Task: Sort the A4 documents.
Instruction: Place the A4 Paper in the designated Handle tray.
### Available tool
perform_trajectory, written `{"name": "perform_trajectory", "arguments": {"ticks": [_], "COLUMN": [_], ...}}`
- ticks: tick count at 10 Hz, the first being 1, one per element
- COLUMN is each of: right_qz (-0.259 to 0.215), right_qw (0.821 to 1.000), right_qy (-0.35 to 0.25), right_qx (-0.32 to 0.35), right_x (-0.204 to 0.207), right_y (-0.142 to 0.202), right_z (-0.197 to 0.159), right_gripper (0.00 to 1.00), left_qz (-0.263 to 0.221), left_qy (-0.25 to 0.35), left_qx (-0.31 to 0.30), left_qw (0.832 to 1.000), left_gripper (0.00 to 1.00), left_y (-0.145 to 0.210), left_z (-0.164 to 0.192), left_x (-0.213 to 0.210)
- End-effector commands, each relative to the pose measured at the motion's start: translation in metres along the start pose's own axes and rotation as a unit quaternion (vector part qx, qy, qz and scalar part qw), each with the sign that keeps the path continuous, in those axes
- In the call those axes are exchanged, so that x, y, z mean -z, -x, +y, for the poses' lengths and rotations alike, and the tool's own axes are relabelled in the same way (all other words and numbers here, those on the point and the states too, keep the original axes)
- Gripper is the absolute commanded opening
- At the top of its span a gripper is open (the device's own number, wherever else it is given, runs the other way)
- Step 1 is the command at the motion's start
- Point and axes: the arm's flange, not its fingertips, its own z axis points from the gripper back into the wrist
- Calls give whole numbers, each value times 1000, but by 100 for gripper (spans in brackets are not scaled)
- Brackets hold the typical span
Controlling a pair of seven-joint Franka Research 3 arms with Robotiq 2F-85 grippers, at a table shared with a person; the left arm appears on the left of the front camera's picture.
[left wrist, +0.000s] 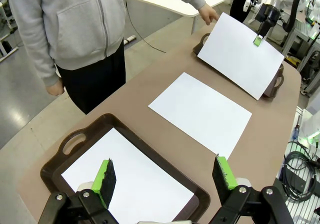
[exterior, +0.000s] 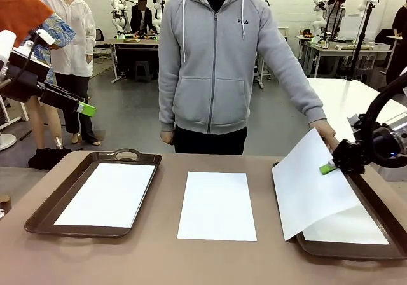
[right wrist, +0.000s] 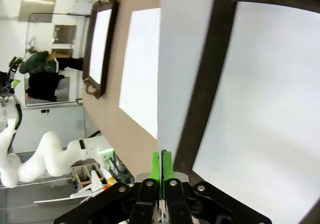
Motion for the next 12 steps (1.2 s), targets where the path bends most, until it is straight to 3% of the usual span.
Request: {"name": "perform_trajectory", "arguments": {"ticks": [1,6,12], "right_qz": [9,39,42], "right_qw": [998,988,984], "right_qy": [59,150,174], "right_qx": [12,10,22], "right_x": [-8,-19,-19], "right_y": [2,-15,-15], "right_z": [-10,-22,-31], "right_gripper": [1,1,1], "left_qz": [-6,-6,-6], "left_qy": [4,4,4], "left_qx": [0,0,0], "left_qw": [1000,1000,1000], "left_gripper": [100,100,100], "left_y": [1,1,1], "left_z": [0,0,0], "left_x": [0,0,0]}}
